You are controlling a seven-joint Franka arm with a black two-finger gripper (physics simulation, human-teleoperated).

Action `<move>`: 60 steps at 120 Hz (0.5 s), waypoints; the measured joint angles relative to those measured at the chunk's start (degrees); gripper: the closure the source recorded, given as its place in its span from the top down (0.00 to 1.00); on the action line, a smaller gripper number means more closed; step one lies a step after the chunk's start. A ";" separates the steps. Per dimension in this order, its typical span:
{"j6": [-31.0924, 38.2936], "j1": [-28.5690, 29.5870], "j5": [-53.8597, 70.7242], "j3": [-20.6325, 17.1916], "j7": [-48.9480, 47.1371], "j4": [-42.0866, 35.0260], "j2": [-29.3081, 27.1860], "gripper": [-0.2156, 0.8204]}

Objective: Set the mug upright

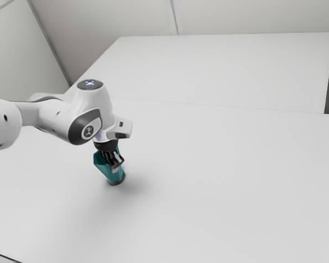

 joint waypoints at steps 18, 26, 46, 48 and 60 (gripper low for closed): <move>0.43 0.05 -0.05 -0.15 -0.62 -0.02 0.67 0.04; 0.54 0.14 -0.08 -0.28 -0.86 -0.02 0.77 0.04; 0.63 -0.30 -0.63 0.07 -1.14 -0.02 0.79 0.12; 0.64 -0.32 -0.68 0.07 -1.16 -0.02 0.79 0.13; 0.66 -0.38 -0.88 0.08 -1.25 -0.02 0.77 0.20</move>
